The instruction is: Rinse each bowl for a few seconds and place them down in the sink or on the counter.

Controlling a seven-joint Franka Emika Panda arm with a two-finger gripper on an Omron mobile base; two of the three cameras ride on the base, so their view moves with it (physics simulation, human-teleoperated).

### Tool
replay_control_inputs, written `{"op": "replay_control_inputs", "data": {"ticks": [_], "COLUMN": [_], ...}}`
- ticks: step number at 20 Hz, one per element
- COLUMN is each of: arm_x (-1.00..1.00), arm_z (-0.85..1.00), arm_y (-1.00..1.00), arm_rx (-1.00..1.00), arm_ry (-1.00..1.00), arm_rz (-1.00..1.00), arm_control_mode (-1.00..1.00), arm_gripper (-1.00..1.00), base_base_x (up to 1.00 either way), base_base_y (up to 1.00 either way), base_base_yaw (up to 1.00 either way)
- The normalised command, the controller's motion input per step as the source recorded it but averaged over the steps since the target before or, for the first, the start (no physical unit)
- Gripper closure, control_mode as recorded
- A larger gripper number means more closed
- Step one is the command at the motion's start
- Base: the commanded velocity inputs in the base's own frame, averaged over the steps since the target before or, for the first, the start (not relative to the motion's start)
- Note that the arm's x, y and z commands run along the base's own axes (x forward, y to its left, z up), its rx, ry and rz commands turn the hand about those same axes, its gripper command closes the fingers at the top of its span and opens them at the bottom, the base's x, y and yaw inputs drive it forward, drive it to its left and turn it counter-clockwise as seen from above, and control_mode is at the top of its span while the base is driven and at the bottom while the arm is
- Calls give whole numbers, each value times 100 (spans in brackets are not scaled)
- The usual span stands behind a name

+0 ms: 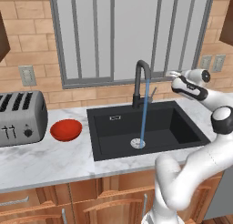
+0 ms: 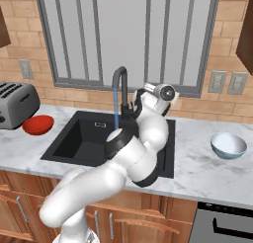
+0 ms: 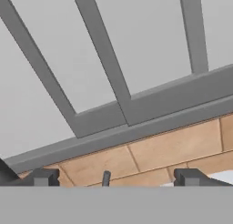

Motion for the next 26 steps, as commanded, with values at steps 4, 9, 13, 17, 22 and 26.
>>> {"op": "replay_control_inputs", "data": {"ticks": [4, 9, 13, 17, 22, 26], "arm_x": [-55, -49, -66, -100, -98, -96], "arm_z": [43, 29, 1, 10, 18, 13], "arm_y": [-16, -12, -1, 16, 5, 1], "arm_rx": [0, -4, -7, -2, -1, -9], "arm_ry": [26, 29, 18, -5, -20, -8], "arm_rz": [-2, -3, -7, -5, 2, 9], "arm_control_mode": [-100, -100, -100, -100, -100, -100], "arm_gripper": [-100, -100, -100, -100, -100, -100], "base_base_x": [0, 0, 0, 0, 0, 0], "base_base_y": [0, 0, 0, 0, 0, 0], "base_base_yaw": [0, 0, 0, 0, 0, 0]}}
